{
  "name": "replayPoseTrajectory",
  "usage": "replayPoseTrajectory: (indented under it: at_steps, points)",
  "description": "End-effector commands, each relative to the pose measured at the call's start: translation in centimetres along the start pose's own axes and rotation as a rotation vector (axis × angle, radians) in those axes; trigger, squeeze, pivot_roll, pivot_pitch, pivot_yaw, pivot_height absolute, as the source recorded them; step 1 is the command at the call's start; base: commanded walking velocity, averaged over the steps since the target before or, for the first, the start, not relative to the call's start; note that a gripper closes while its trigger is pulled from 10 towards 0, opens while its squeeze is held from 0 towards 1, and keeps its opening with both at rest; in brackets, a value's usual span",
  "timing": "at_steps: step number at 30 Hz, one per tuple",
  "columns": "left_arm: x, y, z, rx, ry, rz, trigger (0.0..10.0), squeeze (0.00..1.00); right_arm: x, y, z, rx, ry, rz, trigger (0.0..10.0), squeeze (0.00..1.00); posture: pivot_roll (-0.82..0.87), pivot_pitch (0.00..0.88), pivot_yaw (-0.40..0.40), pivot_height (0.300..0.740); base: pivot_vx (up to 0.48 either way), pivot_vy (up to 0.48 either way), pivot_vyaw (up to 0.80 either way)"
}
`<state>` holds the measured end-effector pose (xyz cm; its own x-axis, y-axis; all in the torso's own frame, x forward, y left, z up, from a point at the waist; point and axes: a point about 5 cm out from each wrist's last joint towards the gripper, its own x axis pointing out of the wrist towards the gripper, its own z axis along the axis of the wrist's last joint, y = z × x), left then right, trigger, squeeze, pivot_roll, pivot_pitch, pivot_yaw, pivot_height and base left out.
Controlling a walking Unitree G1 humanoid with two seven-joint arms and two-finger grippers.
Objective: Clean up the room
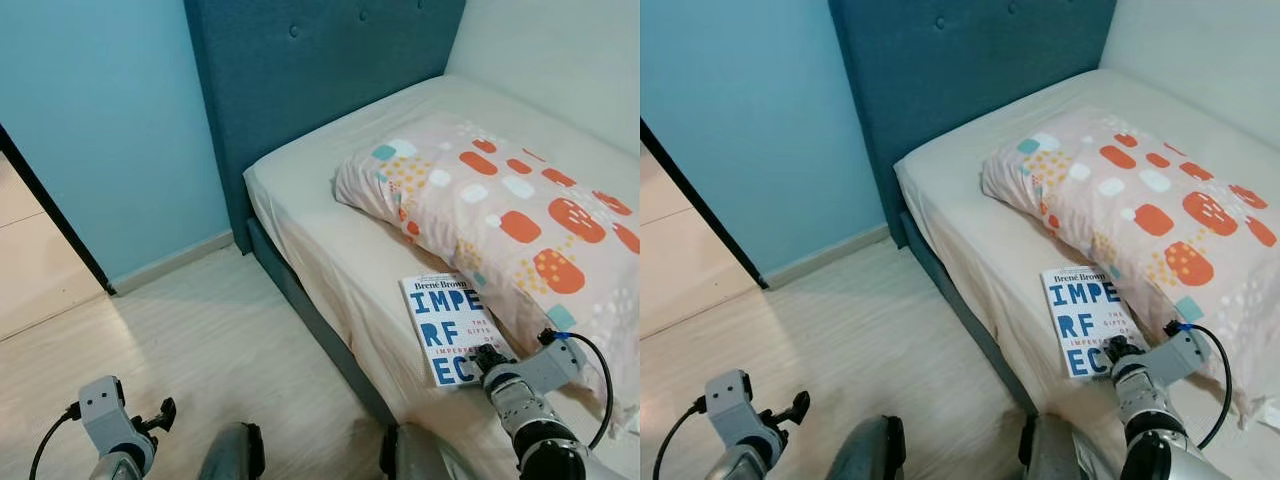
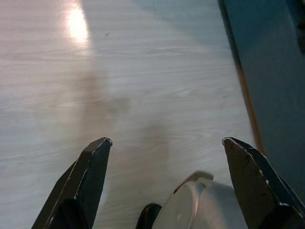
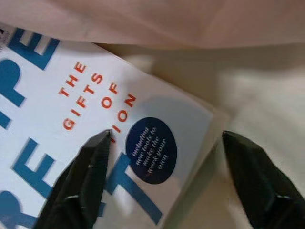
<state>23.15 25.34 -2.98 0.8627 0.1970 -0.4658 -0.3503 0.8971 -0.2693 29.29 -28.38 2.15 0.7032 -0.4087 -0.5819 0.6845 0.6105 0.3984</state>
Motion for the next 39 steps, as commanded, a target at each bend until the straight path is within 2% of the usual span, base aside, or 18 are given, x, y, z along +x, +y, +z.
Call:
replayPoseTrajectory:
  at_steps: [1, 8, 12, 13, 14, 15, 16, 19, 21, 22, 23, 26, 27, 28, 30, 32, 34, 39]
  points:
    - [-0.3, 0.3, -0.5, -0.005, 0.016, 0.006, 10.0, 0.0, -0.2, -1.7, -1.5, -0.04, 0.053, -0.074, 10.0, 1.0, 0.08, 0.181, -0.056, 0.596, 0.0, 0.0, 0.0]
    - [0.4, -0.5, 0.2, 0.004, 0.02, -0.039, 10.0, 0.0, -0.6, -3.3, 1.2, -0.242, -0.147, -0.222, 10.0, 1.0, 0.02, 0.12, -0.057, 0.596, 0.0, 0.0, 0.0]
    - [0.5, -0.9, 0.4, 0.025, 0.021, -0.066, 10.0, 0.0, -0.9, -3.1, 2.6, -0.27, -0.211, -0.243, 10.0, 0.96, 0.02, 0.107, -0.059, 0.596, 0.0, 0.0, 0.0]
    - [0.6, -1.0, 0.5, 0.042, 0.017, -0.079, 10.0, 0.0, -1.1, -2.6, 3.7, -0.285, -0.263, -0.239, 10.0, 0.7, 0.02, 0.094, -0.06, 0.596, 0.0, 0.0, 0.0]
    - [0.6, -1.0, 0.5, 0.042, 0.017, -0.079, 10.0, 0.0, -1.1, -2.6, 3.7, -0.285, -0.263, -0.239, 10.0, 0.7, 0.02, 0.094, -0.06, 0.596, 0.0, 0.0, 0.0]
    - [0.7, -1.1, 0.7, 0.056, 0.012, -0.086, 10.0, 0.0, -1.4, -1.8, 4.9, -0.295, -0.317, -0.226, 10.0, 0.45, 0.02, 0.091, -0.061, 0.596, 0.0, 0.0, 0.0]
    - [0.7, -1.1, 1.0, 0.07, 0.007, -0.088, 10.0, 0.0, -1.9, -0.8, 6.4, -0.318, -0.389, -0.205, 10.0, 0.0, 0.02, 0.086, -0.061, 0.596, 0.0, 0.0, 0.0]
    - [0.8, -0.8, 1.3, 0.075, -0.003, -0.072, 10.0, 0.0, -2.8, 1.3, 8.8, -0.366, -0.519, -0.148, 10.0, 0.0, 0.02, 0.08, -0.058, 0.596, 0.0, 0.0, 0.0]
    - [1.0, -0.7, 1.8, 0.056, -0.017, -0.052, 10.0, 0.0, -3.8, 3.9, 10.9, -0.43, -0.644, -0.067, 10.0, 0.0, 0.02, 0.074, -0.052, 0.596, 0.0, 0.0, 0.0]
    - [1.0, -0.7, 1.8, 0.056, -0.017, -0.052, 10.0, 0.0, -3.8, 3.9, 10.9, -0.43, -0.644, -0.067, 10.0, 0.0, 0.02, 0.074, -0.052, 0.596, 0.0, 0.0, 0.0]
    - [1.1, -0.8, 2.1, 0.035, -0.031, -0.045, 10.0, 0.0, -4.3, 5.7, 11.5, -0.468, -0.69, 0.002, 10.0, 0.0, 0.01, 0.07, -0.052, 0.596, 0.0, 0.0, 0.0]
    - [1.1, -0.8, 2.1, 0.035, -0.031, -0.045, 10.0, 0.0, -4.3, 5.7, 11.5, -0.468, -0.69, 0.002, 10.0, 0.0, 0.01, 0.07, -0.052, 0.596, 0.0, 0.0, 0.0]
    - [1.3, -1.0, 2.5, 0.016, -0.049, -0.043, 10.0, 0.0, -4.8, 7.5, 11.6, -0.501, -0.722, 0.083, 10.0, 0.0, 0.01, 0.069, -0.053, 0.596, 0.0, 0.0, 0.0]
    - [1.3, -1.0, 2.5, 0.016, -0.049, -0.043, 10.0, 0.0, -4.8, 7.5, 11.6, -0.501, -0.722, 0.083, 10.0, 0.0, 0.01, 0.069, -0.053, 0.596, 0.0, 0.0, 0.0]
    - [1.8, -1.8, 3.7, -0.037, -0.107, -0.056, 10.0, 0.0, -5.8, 11.6, 9.2, -0.589, -0.704, 0.322, 10.0, 0.0, 0.02, 0.062, -0.057, 0.596, 0.0, 0.0, 0.0]
    - [1.8, -1.8, 3.7, -0.037, -0.107, -0.056, 10.0, 0.0, -5.8, 11.6, 9.2, -0.589, -0.704, 0.322, 10.0, 0.0, 0.02, 0.062, -0.057, 0.596, 0.0, 0.0, 0.0]
    - [2.0, -2.3, 4.4, -0.059, -0.137, -0.067, 10.0, 0.0, -6.5, 13.8, 6.9, -0.636, -0.648, 0.457, 10.0, 0.0, 0.02, 0.062, -0.058, 0.596, 0.0, 0.0, 0.0]
    - [1.9, -2.0, 4.1, -0.055, -0.123, -0.048, 10.0, 0.0, -7.0, 15.4, 3.8, -0.697, -0.56, 0.559, 10.0, 0.0, 0.02, 0.065, -0.05, 0.596, 0.0, 0.0, 0.0]
